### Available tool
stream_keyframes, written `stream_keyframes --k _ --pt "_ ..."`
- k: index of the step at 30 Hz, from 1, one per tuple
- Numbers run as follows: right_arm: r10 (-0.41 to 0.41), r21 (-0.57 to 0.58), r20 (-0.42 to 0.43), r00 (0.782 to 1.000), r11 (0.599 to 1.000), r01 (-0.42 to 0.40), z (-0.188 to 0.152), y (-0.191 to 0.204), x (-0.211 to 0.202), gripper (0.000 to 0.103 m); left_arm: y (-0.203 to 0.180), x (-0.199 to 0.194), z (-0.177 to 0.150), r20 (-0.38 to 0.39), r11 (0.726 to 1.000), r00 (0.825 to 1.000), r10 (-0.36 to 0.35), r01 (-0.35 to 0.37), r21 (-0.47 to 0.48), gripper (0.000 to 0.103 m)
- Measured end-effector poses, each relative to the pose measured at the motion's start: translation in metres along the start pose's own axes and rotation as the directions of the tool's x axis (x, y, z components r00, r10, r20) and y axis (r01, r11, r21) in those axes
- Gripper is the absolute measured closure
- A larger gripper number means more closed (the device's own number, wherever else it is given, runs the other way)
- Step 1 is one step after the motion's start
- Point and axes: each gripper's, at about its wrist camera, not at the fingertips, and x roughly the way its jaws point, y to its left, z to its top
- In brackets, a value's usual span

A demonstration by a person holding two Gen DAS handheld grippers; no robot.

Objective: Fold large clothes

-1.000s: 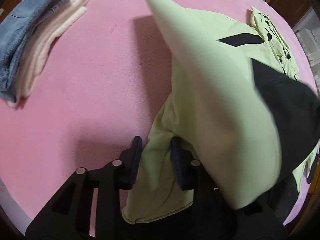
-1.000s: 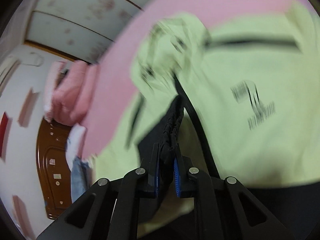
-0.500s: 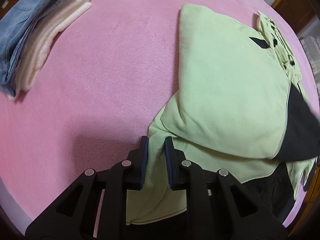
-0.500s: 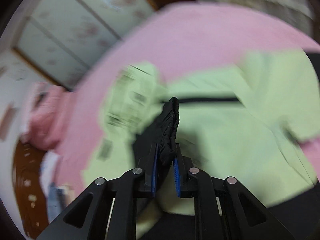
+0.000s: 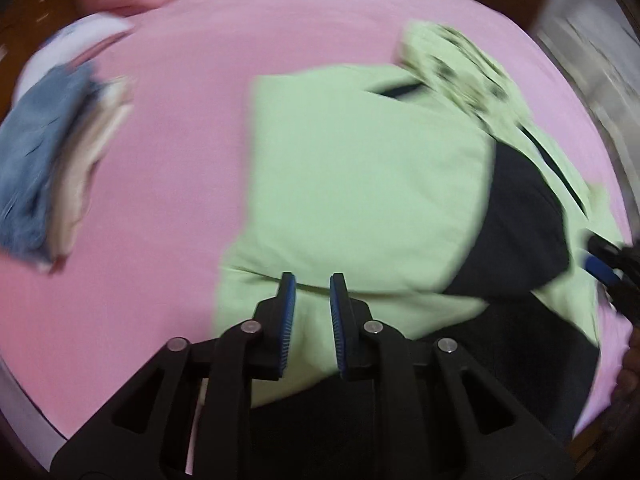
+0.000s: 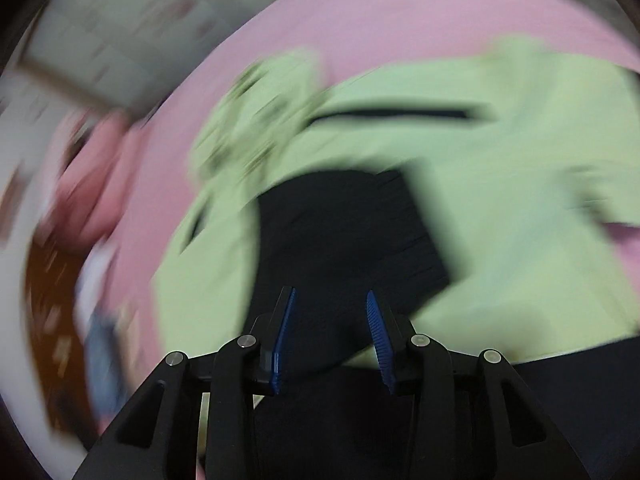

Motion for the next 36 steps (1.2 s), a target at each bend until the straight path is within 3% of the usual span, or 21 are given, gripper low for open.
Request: stream_keyframes --k 3,6,11,14,16,18,19,20,21,23,25,27,28,30,33,35,36 --pt "0.031 -0.177 -0.097 0.995 0.983 -0.047 -0.026 0.045 0.027 0.074 -0.026 0.012 0.007 -0.069 0.994 0.992 -0.107 0.105 -0.030 0.092" --pt "0.053 -0.311 -0.152 0.987 0.945 -0.098 -0.049 0.069 0.059 0.089 -0.034 0.037 0.013 -0.139 0.978 0.974 -0.181 0.163 -0.131 0.093" --pt "0.100 -0.347 -0.186 0.977 0.924 -0.161 -0.055 0.061 0.100 0.093 -0.027 0.075 0.018 -0.150 0.974 0.977 -0.149 0.118 -0.194 0.093" --pt "0.039 -0.376 -0.132 0.990 0.923 -0.086 -0.029 0.039 0.118 0.097 -0.006 0.092 0.016 -0.158 0.967 0.982 -0.100 0.059 -0.246 0.094" --pt "0.015 -0.343 -0.077 0.997 0.938 -0.041 -0.008 0.009 0.112 0.097 0.015 0.098 0.016 -0.151 0.944 0.982 -0.112 0.058 -0.323 0.095" --pt "-0.116 -0.275 0.021 0.993 0.954 0.117 0.012 -0.031 0.095 0.097 0.040 0.097 0.016 -0.139 0.914 0.986 -0.097 0.033 -0.404 0.096" --pt "-0.199 -0.229 0.062 0.978 0.951 0.208 0.022 -0.050 0.084 0.103 0.050 0.094 0.017 -0.141 0.907 0.988 -0.058 -0.006 -0.420 0.102" --pt "-0.194 -0.180 0.068 0.979 0.962 0.203 0.027 -0.065 0.074 0.103 0.053 0.094 0.018 -0.140 0.904 0.989 -0.038 -0.025 -0.426 0.102" --pt "-0.135 -0.107 0.056 0.989 0.984 0.140 0.036 -0.080 0.063 0.103 0.057 0.090 0.021 -0.134 0.901 0.991 -0.022 -0.039 -0.432 0.102" --pt "-0.190 -0.017 0.132 0.973 0.981 0.194 0.046 -0.091 0.044 0.103 0.050 0.082 0.026 -0.135 0.914 0.991 0.027 -0.079 -0.397 0.102" --pt "-0.142 -0.032 0.166 0.976 0.988 0.150 0.050 -0.085 0.040 0.103 0.030 0.072 0.034 -0.098 0.947 0.993 0.063 -0.090 -0.308 0.102" --pt "-0.021 -0.073 0.138 0.990 0.997 0.031 0.046 -0.060 0.047 0.103 0.004 0.059 0.042 -0.025 0.978 0.999 0.024 -0.029 -0.208 0.102" --pt "0.044 -0.101 0.100 0.994 0.994 -0.034 0.042 -0.045 0.055 0.103 -0.011 0.054 0.048 0.008 0.986 0.999 -0.042 0.043 -0.162 0.102" --pt "0.173 -0.157 -0.031 0.984 0.972 -0.176 0.034 -0.010 0.085 0.103 -0.031 0.059 0.058 0.006 0.982 0.990 -0.142 0.142 -0.123 0.102" --pt "0.241 -0.223 -0.205 0.949 0.932 -0.285 0.014 0.042 0.129 0.103 -0.054 0.081 0.074 -0.023 0.981 0.984 -0.174 0.171 -0.096 0.102" --pt "0.261 -0.269 -0.237 0.936 0.908 -0.322 0.008 0.064 0.144 0.103 -0.057 0.103 0.092 -0.033 0.980 0.984 -0.174 0.170 -0.102 0.102" --pt "0.256 -0.299 -0.223 0.940 0.900 -0.316 0.007 0.071 0.147 0.103 -0.053 0.113 0.098 -0.035 0.983 0.987 -0.154 0.150 -0.109 0.102"
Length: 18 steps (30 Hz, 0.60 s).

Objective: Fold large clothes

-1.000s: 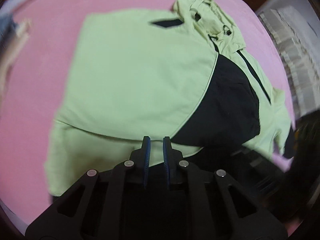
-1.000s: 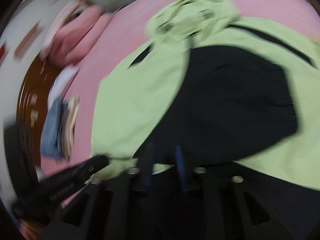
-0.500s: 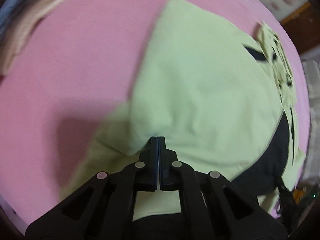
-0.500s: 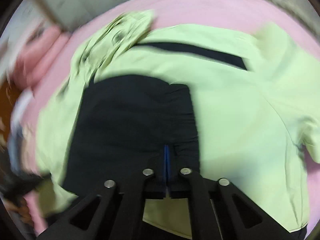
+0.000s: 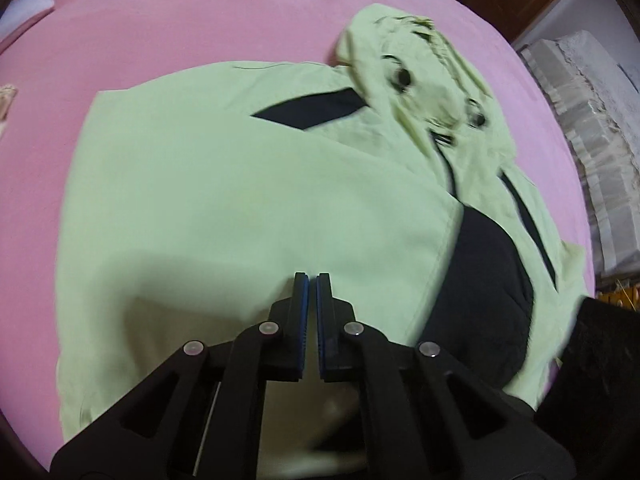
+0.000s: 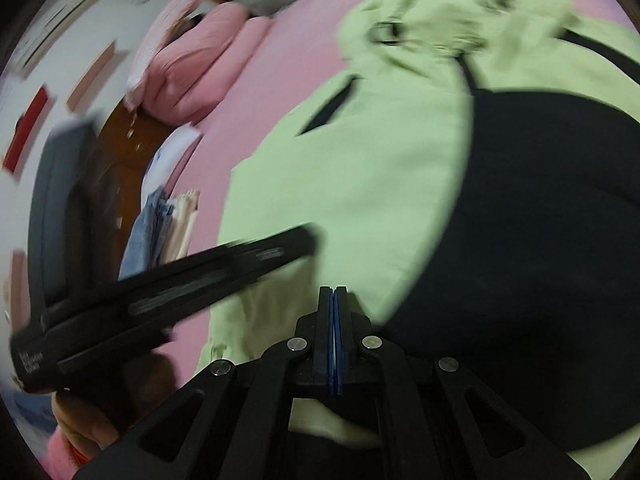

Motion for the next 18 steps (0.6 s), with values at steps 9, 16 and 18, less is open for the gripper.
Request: stream_keyframes --k 9,16,18 --pt "-0.106 0.141 0.180 0.978 0.987 0.081 0.045 -0.122 -0.041 0.103 0.079 0.019 0.040 0.061 0.996 0.998 0.034 -0.028 -0.087 0.102" --pt "-0.386 0.363 0.310 0.869 0.893 0.267 0.036 -0.189 -0.122 0.103 0.114 -0.002 0.066 0.158 0.931 0.926 0.344 -0.315 -0.182 0.102" --pt "-0.473 0.368 0.316 0.822 0.860 0.353 0.031 -0.164 -0.130 0.100 0.119 -0.013 0.070 0.161 0.953 0.956 0.245 -0.206 -0.223 0.102"
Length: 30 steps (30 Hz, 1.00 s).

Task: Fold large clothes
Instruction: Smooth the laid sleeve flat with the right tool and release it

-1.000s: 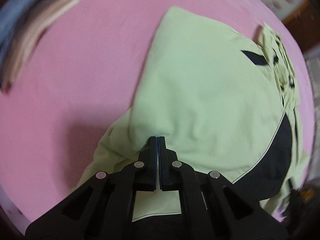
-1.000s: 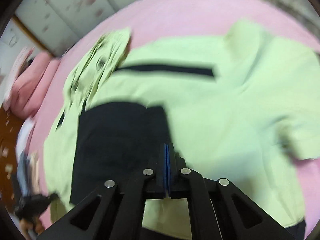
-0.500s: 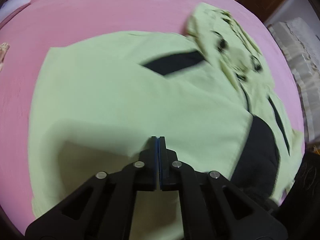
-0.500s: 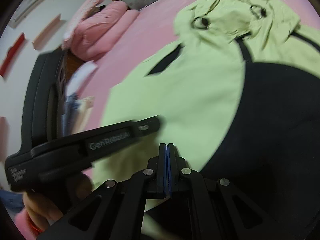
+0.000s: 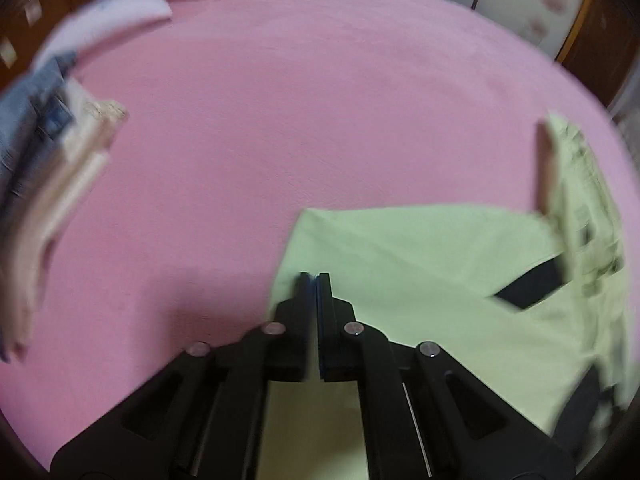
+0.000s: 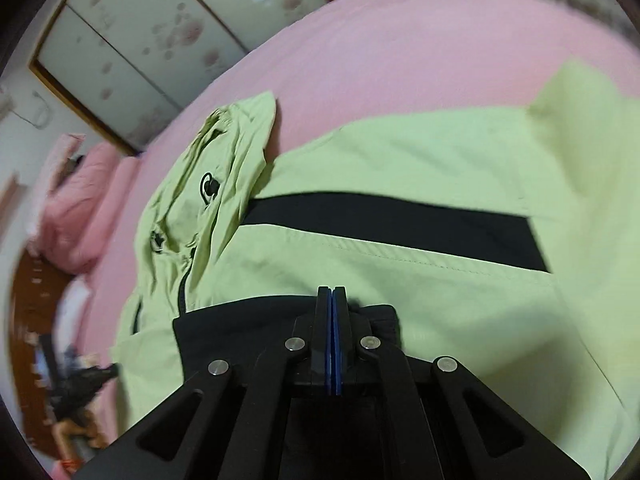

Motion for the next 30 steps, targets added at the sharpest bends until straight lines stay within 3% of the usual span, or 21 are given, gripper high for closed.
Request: stream_keyframes --k 1,3,6,9,11,12,15,17,19,21,24,26,27,30 --pt "-0.011 -0.024 0.026 1.000 1.000 0.012 -0.009 0.016 -0.014 0.100 0.000 -0.006 0.001 -0.002 0.997 0.997 -0.074 0.074 -0.011 0.102" --pt "0.106 -0.075 0.033 0.994 0.992 -0.103 -0.027 0.061 -0.029 0.100 -0.013 -0.021 -0.005 -0.026 0.980 0.980 -0.196 0.197 0.035 0.102" --pt "0.271 -0.108 -0.107 0.957 0.953 -0.282 -0.056 0.115 -0.015 0.100 -0.037 -0.030 -0.029 -0.131 0.951 0.951 -0.280 0.293 0.097 0.102" --pt "0.327 -0.141 -0.266 0.907 0.917 -0.372 -0.093 0.165 0.010 0.099 -0.048 -0.032 -0.065 -0.215 0.944 0.934 -0.284 0.312 0.110 0.102" --pt "0.302 -0.200 -0.365 0.881 0.899 -0.391 -0.116 0.188 0.025 0.099 -0.044 -0.028 -0.090 -0.261 0.958 0.941 -0.215 0.255 0.131 0.102" --pt "0.278 -0.229 -0.385 0.880 0.895 -0.383 -0.124 0.195 0.032 0.099 -0.040 -0.026 -0.097 -0.264 0.963 0.945 -0.191 0.233 0.138 0.102" --pt "0.224 -0.293 -0.387 0.894 0.890 -0.350 -0.127 0.185 0.036 0.099 -0.015 -0.029 -0.100 -0.231 0.971 0.955 -0.187 0.216 0.107 0.102" --pt "0.261 -0.241 -0.378 0.888 0.898 -0.367 -0.115 0.158 0.034 0.099 0.002 -0.024 -0.095 -0.235 0.982 0.961 -0.146 0.170 0.083 0.102" --pt "0.214 -0.169 -0.325 0.921 0.945 -0.279 -0.097 0.117 0.030 0.099 0.022 -0.020 -0.090 -0.248 0.979 0.951 -0.187 0.200 0.028 0.102" --pt "0.194 -0.076 -0.278 0.941 0.972 -0.223 -0.083 0.078 0.028 0.099 0.035 -0.017 -0.086 -0.261 0.976 0.941 -0.214 0.219 -0.010 0.102" --pt "0.107 0.015 -0.211 0.972 0.994 -0.107 -0.063 0.021 0.014 0.099 0.043 -0.025 -0.080 -0.222 0.989 0.967 -0.128 0.140 0.043 0.102" --pt "0.053 0.008 -0.166 0.985 0.999 -0.052 -0.054 0.000 0.006 0.100 0.045 -0.032 -0.079 -0.181 0.994 0.983 -0.045 0.062 0.092 0.102" --pt "0.050 -0.003 -0.157 0.986 0.999 -0.051 -0.053 -0.005 -0.006 0.100 0.045 -0.033 -0.082 -0.175 0.993 0.985 0.000 0.021 0.119 0.102" --pt "0.006 -0.068 -0.141 0.990 0.998 -0.016 -0.053 -0.006 -0.011 0.100 0.053 -0.031 -0.062 -0.175 0.993 0.985 0.008 0.012 0.116 0.102"
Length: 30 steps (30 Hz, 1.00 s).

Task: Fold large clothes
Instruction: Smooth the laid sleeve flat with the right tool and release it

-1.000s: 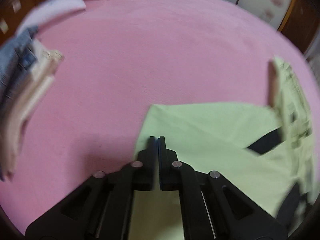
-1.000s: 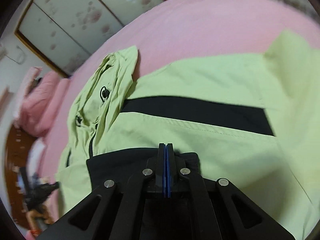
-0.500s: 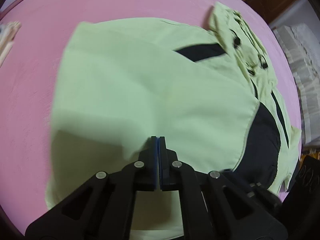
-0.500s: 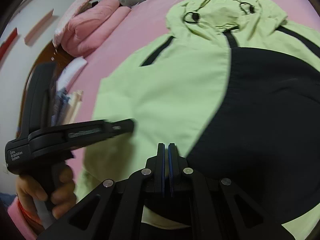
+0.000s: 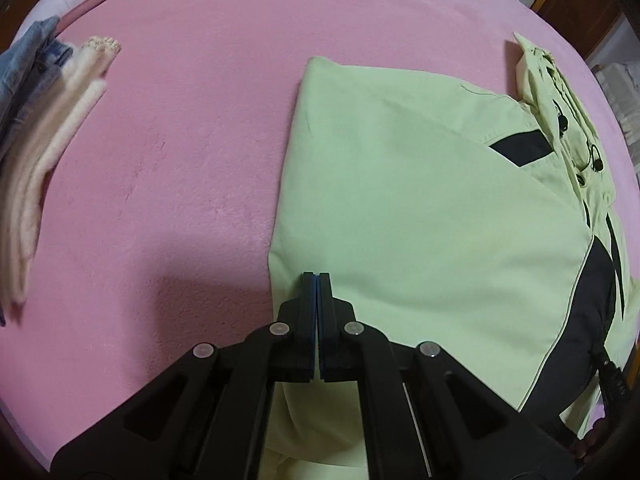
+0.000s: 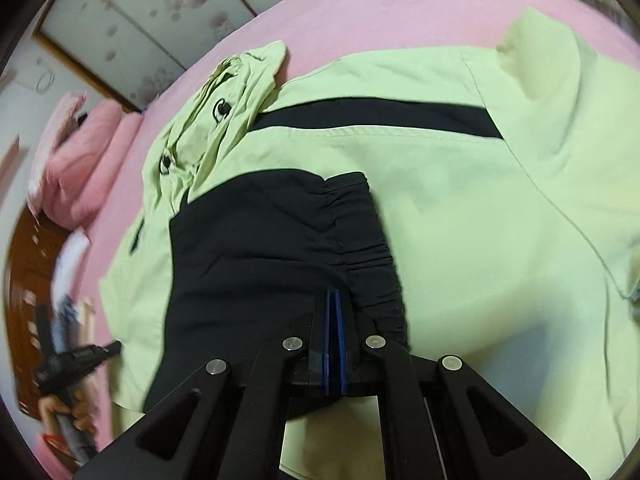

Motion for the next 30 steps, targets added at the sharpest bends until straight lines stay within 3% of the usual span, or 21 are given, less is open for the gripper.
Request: stream_keyframes --k 3,5,6,8,9,11,13,15,17,20,22,24,26,27,28,29,30 --pt "-0.085 -0.045 0.021 0.996 0.995 0.086 -0.004 0.021 0.000 0.099 0.004 -0.004 -0.001 0.004 1.000 1.000 0.004 -0.004 -0.016 0.102" --pt "-0.147 -0.066 0.031 0.989 0.987 0.149 -0.006 0.026 0.002 0.099 0.003 -0.014 -0.004 0.014 0.999 0.999 0.052 -0.052 -0.011 0.102" --pt "-0.173 -0.080 0.033 0.984 0.981 0.175 -0.009 0.044 0.009 0.096 -0.006 -0.019 -0.007 0.019 0.997 0.997 0.074 -0.074 -0.001 0.102" --pt "-0.184 -0.078 0.047 0.982 0.979 0.187 -0.011 0.070 0.012 0.088 -0.024 -0.031 -0.015 0.041 0.999 0.998 0.046 -0.046 0.013 0.102" --pt "-0.145 -0.070 0.066 0.987 0.986 0.150 -0.019 0.103 0.011 0.083 -0.031 -0.038 -0.021 0.039 1.000 0.999 -0.001 0.001 0.017 0.102" --pt "-0.009 -0.070 0.085 0.996 0.997 0.014 -0.025 0.121 0.001 0.070 -0.039 -0.050 -0.041 0.006 0.994 0.995 -0.103 0.102 0.030 0.102" --pt "0.119 -0.097 0.038 0.992 0.989 -0.115 -0.034 0.144 -0.001 0.066 -0.053 -0.051 -0.059 -0.037 0.986 0.986 -0.161 0.162 0.039 0.102" --pt "0.167 -0.112 -0.037 0.985 0.979 -0.170 -0.047 0.165 0.007 0.066 -0.063 -0.045 -0.078 -0.076 0.983 0.982 -0.172 0.175 0.045 0.102" --pt "0.204 -0.085 -0.099 0.974 0.973 -0.213 -0.060 0.175 0.018 0.066 -0.069 -0.034 -0.094 -0.102 0.989 0.986 -0.133 0.139 0.049 0.102" --pt "0.248 -0.029 -0.193 0.949 0.966 -0.259 -0.073 0.175 0.034 0.066 -0.065 -0.026 -0.096 -0.088 0.993 0.989 -0.119 0.121 0.015 0.102" --pt "0.232 -0.066 -0.199 0.952 0.966 -0.249 -0.076 0.165 0.033 0.066 -0.056 -0.025 -0.093 -0.074 0.995 0.993 -0.095 0.095 -0.007 0.102" --pt "0.194 -0.135 -0.171 0.966 0.967 -0.218 -0.072 0.152 0.027 0.066 -0.041 -0.023 -0.087 -0.047 1.000 0.999 -0.019 0.018 -0.019 0.102" --pt "0.076 -0.169 -0.120 0.990 0.981 -0.096 -0.064 0.132 0.025 0.066 -0.021 -0.022 -0.083 -0.032 0.998 0.999 0.026 -0.028 -0.048 0.102" --pt "-0.048 -0.185 -0.076 0.996 0.982 0.034 -0.058 0.116 0.021 0.066 -0.007 -0.023 -0.081 -0.028 0.997 1.000 0.006 -0.008 -0.077 0.102" --pt "-0.108 -0.186 -0.053 0.993 0.978 0.097 -0.055 0.104 0.016 0.067 0.008 -0.023 -0.079 -0.027 0.992 0.999 -0.041 0.037 -0.121 0.102" --pt "-0.147 -0.179 -0.034 0.988 0.974 0.139 -0.050 0.089 0.011 0.073 0.016 -0.024 -0.079 -0.027 0.988 0.998 -0.059 0.054 -0.146 0.102" --pt "-0.094 -0.157 -0.053 0.994 0.984 0.085 -0.044 0.074 0.007 0.074 0.022 -0.026 -0.079 -0.022 0.983 0.997 -0.068 0.063 -0.174 0.102"
